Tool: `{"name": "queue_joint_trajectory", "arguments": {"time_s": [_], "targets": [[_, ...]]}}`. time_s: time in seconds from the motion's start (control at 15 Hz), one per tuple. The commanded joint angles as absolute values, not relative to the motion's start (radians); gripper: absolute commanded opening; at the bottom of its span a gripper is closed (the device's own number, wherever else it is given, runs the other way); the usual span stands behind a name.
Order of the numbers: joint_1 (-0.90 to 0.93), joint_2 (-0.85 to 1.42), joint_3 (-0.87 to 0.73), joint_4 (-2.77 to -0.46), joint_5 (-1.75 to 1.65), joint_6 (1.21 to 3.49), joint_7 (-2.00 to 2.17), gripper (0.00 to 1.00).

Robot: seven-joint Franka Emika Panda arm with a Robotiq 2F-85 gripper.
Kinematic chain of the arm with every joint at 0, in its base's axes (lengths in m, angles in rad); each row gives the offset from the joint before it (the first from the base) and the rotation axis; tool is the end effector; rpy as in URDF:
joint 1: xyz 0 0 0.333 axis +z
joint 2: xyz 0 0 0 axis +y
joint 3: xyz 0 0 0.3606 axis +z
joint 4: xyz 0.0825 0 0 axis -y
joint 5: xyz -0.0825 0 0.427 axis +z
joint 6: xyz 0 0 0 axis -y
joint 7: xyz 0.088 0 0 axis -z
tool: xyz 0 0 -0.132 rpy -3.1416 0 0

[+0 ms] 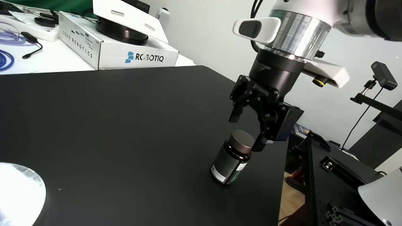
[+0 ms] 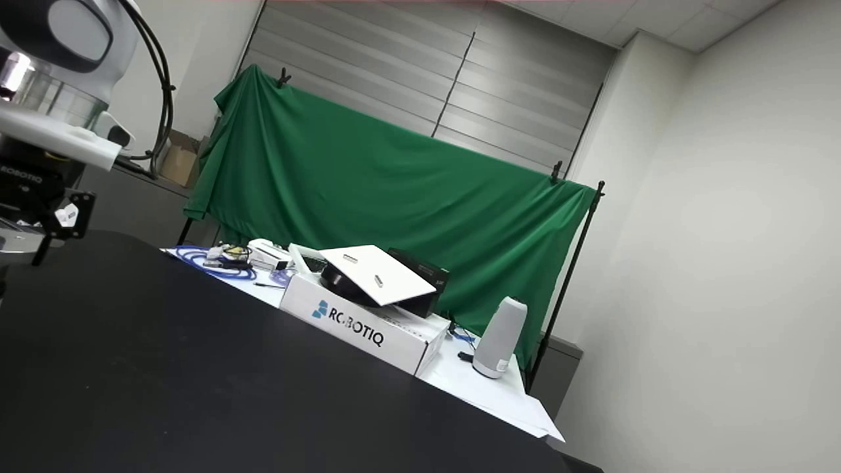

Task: Move the bottle to the right.

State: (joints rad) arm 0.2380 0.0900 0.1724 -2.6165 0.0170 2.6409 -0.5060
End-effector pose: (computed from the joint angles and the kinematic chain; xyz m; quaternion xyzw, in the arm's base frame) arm 0.4108 0.1805 0.1954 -0.8997 -0.4352 0.0316 0.0131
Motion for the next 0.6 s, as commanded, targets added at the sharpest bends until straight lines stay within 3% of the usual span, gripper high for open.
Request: {"name": "queue_joint_trajectory", "arguments": {"time_s": [0.0,0.47,0.53], "targets": [[0.211,0.137,0.2,-2.585,0.011,2.652,-0.483,1.0],[0.194,0.155,0.217,-2.58,0.014,2.646,-0.485,1.0],[0.192,0.156,0.217,-2.582,0.012,2.652,-0.485,0.93]]}}
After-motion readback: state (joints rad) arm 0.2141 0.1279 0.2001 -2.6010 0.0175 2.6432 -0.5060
